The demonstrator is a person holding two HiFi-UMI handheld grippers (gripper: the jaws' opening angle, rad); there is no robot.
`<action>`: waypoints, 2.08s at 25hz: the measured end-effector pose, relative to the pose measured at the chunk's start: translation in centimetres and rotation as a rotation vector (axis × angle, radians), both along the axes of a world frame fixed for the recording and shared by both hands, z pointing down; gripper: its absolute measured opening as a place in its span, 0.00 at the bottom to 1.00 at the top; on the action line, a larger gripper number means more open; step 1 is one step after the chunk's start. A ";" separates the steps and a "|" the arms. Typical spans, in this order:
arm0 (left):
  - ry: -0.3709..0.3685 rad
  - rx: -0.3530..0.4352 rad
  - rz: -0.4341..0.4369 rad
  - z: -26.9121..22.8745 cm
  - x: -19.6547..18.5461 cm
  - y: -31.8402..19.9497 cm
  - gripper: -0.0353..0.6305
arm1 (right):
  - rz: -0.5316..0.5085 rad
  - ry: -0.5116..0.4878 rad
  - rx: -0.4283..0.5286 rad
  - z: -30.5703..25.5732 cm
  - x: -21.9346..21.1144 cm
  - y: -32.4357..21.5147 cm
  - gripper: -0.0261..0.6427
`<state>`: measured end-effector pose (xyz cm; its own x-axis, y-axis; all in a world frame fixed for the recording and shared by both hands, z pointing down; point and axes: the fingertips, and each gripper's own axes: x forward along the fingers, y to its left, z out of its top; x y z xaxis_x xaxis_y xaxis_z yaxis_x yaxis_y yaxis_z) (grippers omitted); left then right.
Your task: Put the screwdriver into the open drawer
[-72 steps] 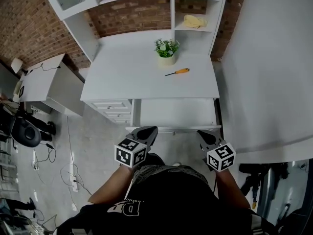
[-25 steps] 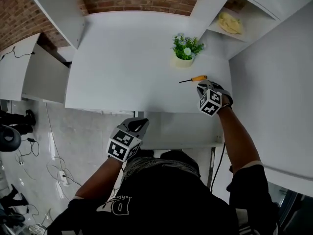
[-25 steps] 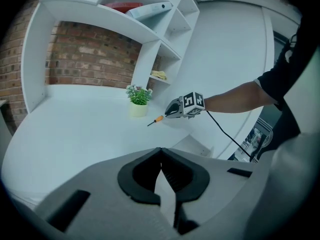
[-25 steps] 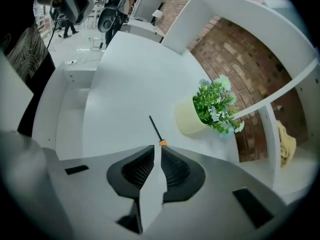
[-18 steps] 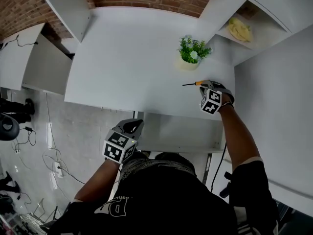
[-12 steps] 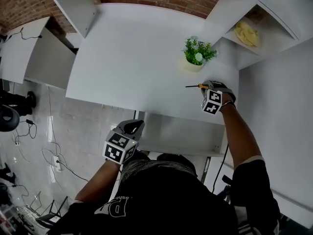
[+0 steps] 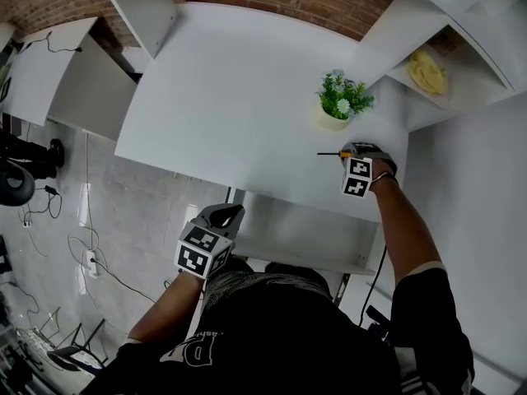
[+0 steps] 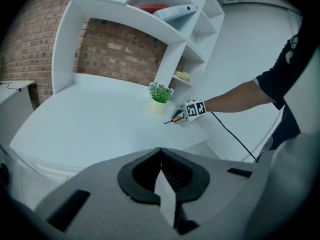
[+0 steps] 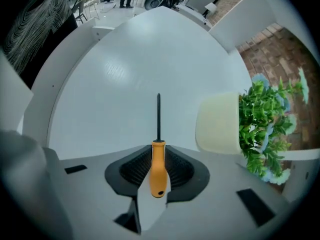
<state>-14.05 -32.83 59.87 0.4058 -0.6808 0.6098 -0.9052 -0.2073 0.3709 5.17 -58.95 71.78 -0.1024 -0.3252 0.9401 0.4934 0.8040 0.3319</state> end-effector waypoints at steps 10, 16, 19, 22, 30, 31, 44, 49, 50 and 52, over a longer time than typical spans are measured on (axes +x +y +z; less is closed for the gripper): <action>0.020 0.002 -0.066 0.4 -0.5 0.7 0.08 | -0.003 0.021 -0.046 0.4 -0.2 -0.2 0.15; 0.020 0.011 -0.061 0.3 -0.6 1.1 0.08 | 0.030 0.017 -0.036 0.0 -0.4 0.3 0.15; 0.013 0.027 -0.048 -0.3 -1.0 0.9 0.08 | 0.050 -0.026 -0.026 -1.3 -1.0 1.0 0.15; 0.013 0.047 -0.034 -1.1 -1.1 0.5 0.08 | 0.094 -0.072 -0.009 -2.5 -1.0 1.2 0.15; 0.012 0.087 0.036 -2.3 -0.2 -0.2 0.08 | 0.241 -0.219 0.008 -6.8 -1.0 2.8 0.15; 0.011 0.093 0.047 -2.4 0.0 -0.4 0.08 | 0.267 -0.242 0.005 -7.4 -0.9 3.1 0.15; 0.020 0.125 0.219 -3.4 2.8 -0.7 0.08 | 0.732 -0.538 -0.112 -10.7 1.9 8.7 0.15; 0.009 0.148 0.253 -3.8 2.9 -1.7 0.08 | 0.943 -0.649 -0.197 -10.0 3.4 11.5 0.15; 0.007 0.150 0.263 -3.8 2.9 -1.8 0.08 | 0.977 -0.665 -0.212 -9.8 3.6 12.1 0.15; 0.005 0.145 0.282 -3.8 3.1 -1.7 0.08 | 1.041 -0.694 -0.241 -9.1 4.0 13.4 0.15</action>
<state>-10.92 -34.53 56.09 0.5933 -0.6209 0.5123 -0.8030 -0.5006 0.3234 9.15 -45.58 62.63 -0.3946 -0.3767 0.8381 -0.6220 0.7809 0.0581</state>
